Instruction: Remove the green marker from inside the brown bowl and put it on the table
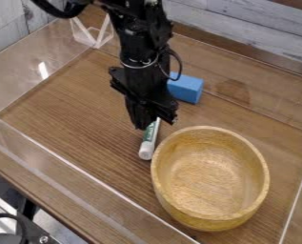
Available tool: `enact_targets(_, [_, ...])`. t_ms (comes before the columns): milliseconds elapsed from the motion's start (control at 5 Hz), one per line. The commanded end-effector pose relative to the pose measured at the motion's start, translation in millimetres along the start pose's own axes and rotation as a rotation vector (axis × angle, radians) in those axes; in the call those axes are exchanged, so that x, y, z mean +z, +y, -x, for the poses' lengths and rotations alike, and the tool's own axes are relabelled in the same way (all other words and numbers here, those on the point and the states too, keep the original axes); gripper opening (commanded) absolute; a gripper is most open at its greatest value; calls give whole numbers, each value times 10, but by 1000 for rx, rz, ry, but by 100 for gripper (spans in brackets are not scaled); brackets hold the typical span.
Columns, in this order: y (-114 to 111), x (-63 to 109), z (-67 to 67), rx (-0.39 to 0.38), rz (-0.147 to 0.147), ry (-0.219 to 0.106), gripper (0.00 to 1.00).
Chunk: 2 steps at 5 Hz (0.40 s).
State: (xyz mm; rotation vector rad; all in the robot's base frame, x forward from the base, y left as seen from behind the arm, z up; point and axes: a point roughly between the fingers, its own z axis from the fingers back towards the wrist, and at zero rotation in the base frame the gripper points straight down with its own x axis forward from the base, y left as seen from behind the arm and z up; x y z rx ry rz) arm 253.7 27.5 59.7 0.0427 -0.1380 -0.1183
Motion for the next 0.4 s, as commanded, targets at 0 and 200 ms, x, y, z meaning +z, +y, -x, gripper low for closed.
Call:
enact_targets(0, [56,59,-69,1,-13,-30,0])
enact_targets(200, [66,49,-74,-4,-15,-29,0])
